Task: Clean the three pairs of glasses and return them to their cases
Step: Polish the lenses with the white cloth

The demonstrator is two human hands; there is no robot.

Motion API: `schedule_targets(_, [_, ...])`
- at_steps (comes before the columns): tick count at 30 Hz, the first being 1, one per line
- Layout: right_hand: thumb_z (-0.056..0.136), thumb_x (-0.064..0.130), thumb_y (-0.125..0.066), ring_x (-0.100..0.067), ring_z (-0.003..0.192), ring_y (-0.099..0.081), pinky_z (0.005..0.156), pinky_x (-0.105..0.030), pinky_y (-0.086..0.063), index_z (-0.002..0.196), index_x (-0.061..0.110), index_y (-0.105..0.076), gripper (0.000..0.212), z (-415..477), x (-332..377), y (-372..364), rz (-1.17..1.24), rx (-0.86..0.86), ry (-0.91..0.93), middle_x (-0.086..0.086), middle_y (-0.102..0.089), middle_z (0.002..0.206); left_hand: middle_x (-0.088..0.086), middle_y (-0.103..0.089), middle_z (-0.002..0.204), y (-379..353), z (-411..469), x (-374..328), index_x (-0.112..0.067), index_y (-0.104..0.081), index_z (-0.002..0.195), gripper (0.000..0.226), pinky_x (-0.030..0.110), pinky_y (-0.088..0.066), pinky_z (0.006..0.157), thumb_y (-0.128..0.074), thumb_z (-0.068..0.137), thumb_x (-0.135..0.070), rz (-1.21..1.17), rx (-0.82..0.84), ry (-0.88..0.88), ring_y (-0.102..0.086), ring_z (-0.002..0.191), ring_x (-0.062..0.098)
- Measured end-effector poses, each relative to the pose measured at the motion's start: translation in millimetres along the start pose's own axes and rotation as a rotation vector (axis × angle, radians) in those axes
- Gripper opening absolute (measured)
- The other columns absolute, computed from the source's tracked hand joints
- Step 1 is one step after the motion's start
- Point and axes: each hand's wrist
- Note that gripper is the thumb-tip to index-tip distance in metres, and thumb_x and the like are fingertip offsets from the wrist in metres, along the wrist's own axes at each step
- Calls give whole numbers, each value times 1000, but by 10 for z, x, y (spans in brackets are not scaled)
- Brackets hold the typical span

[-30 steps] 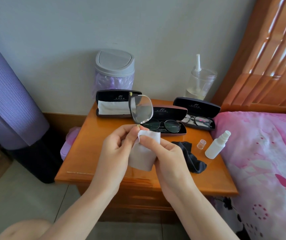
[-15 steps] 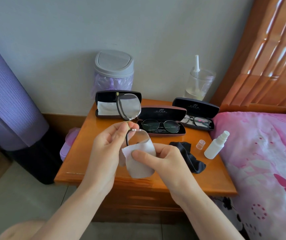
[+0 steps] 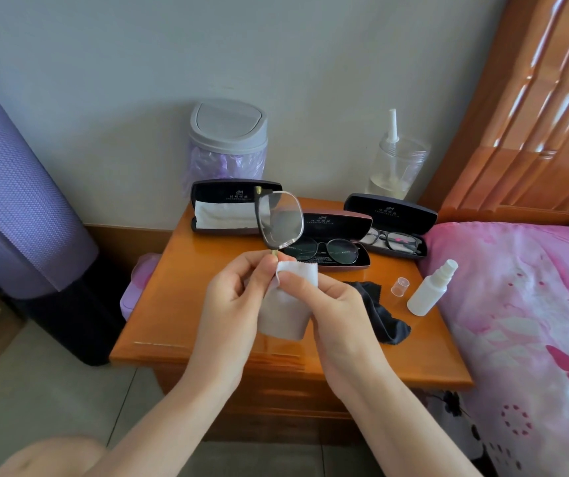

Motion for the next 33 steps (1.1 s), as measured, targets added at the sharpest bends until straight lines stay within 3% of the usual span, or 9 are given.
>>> schedule_targets(2, [65,46,-75,-19,86,-66,69,-26,-55,90,14,-75,40,-4,-12,-14,5,4,-17,-5,-72,91,-19,-68,77,4,3,8,-32,-64,85,22,11,-49,57,-48,79,-45,5,-12,2,-62,75,-2])
schedule_targets(7, [70,43,-72,-15,80,-68,62,-20,-53,95,9,-72,42,-23,23,2,-82,44,-11,-9,-72,92,-21,-70,79,11,5,16,-28,-64,85,22,12,-51,56,-47,82,-41,-2,-23,-12,-63,76,-3])
schedule_targets(11, [82,25,-70,-12,77,-69,62,-19,-54,96,11,-72,20,-46,7,32,-175,115,-27,-7,-74,90,-16,-73,82,68,59,2,-26,-67,83,21,12,-53,62,-50,80,-37,-125,-27,53,-68,82,-1])
schedule_targets(15, [82,21,-71,-7,75,-69,62,-17,-53,85,23,-72,4,-70,35,59,-237,172,-2,4,-73,81,-14,-74,86,129,104,-6,-29,-69,83,19,11,-52,64,-51,80,-35,-165,-28,64,-69,90,3])
schedule_targets(21, [81,19,-71,-6,72,-68,59,-16,-51,88,17,-75,8,-48,40,51,-179,146,4,2,-75,81,-13,-74,90,133,113,13,-29,-69,84,21,19,-48,76,-52,79,-40,-144,-44,51,-67,99,7])
schedule_targets(26, [78,26,-72,-7,71,-66,59,-17,-51,93,9,-74,24,-10,18,-13,-67,62,-20,-3,-73,84,-21,-70,77,73,62,3,-26,-65,86,22,10,-48,58,-47,87,-38,-8,1,-4,-63,77,-6])
schedule_targets(29, [67,39,-72,-10,75,-66,60,-18,-52,94,11,-74,39,4,38,-23,-25,6,-13,-3,-71,88,-27,-65,72,42,33,-6,-33,-61,84,20,7,-46,54,-45,79,-44,55,21,-18,-59,72,-10])
schedule_targets(33, [77,30,-72,-15,81,-66,61,-18,-51,93,13,-75,24,15,68,19,-22,-24,-30,-5,-72,91,-24,-65,75,60,54,-9,-33,-61,85,22,8,-46,54,-44,79,-44,77,38,-20,-59,74,-7])
Point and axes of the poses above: each hand's wrist, its own z-axis towards the middle knuckle, its own y-axis out of the back of the hand, x = y × z
